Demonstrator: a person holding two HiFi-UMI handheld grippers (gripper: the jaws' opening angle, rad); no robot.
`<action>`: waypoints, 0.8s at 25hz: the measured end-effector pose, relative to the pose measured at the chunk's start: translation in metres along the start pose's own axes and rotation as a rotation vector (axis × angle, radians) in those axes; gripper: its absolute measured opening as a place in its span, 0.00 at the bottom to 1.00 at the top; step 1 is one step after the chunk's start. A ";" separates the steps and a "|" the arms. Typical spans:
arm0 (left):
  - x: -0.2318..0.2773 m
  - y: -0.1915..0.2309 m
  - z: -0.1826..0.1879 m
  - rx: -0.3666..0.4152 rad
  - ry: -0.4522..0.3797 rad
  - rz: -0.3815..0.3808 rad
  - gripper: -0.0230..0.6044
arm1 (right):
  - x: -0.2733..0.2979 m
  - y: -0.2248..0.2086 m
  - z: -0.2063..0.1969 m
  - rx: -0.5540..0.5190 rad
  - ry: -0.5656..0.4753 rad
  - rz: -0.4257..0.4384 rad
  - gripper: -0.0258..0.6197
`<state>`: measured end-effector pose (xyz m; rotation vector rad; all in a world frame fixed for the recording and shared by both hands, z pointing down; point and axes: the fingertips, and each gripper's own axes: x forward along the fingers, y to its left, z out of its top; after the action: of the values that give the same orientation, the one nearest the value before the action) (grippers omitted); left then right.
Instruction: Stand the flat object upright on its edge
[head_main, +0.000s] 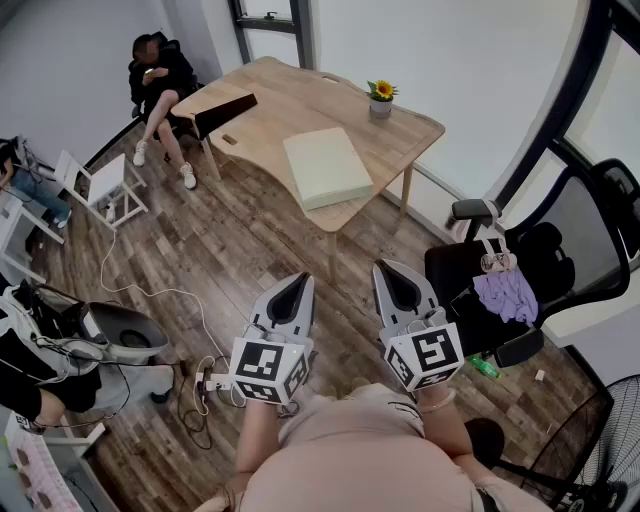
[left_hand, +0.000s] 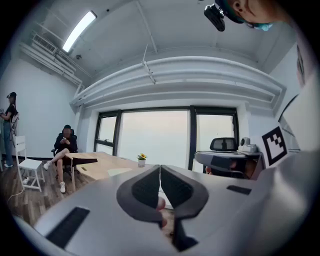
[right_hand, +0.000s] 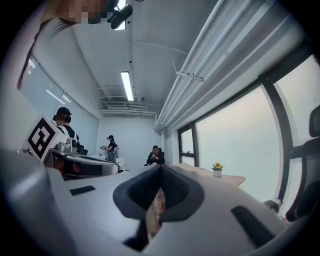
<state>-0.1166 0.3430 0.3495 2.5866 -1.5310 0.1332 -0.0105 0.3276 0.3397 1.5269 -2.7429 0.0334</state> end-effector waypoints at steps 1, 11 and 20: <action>0.001 -0.004 0.000 0.002 0.001 0.001 0.05 | -0.003 -0.003 0.000 0.002 -0.001 -0.001 0.04; 0.017 -0.041 -0.001 0.004 0.006 0.039 0.05 | -0.030 -0.035 0.001 -0.024 -0.006 0.027 0.04; 0.037 -0.072 -0.003 -0.014 0.012 0.062 0.05 | -0.039 -0.069 -0.005 -0.041 -0.006 0.041 0.04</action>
<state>-0.0360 0.3461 0.3529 2.5239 -1.6028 0.1436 0.0685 0.3240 0.3454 1.4632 -2.7610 -0.0268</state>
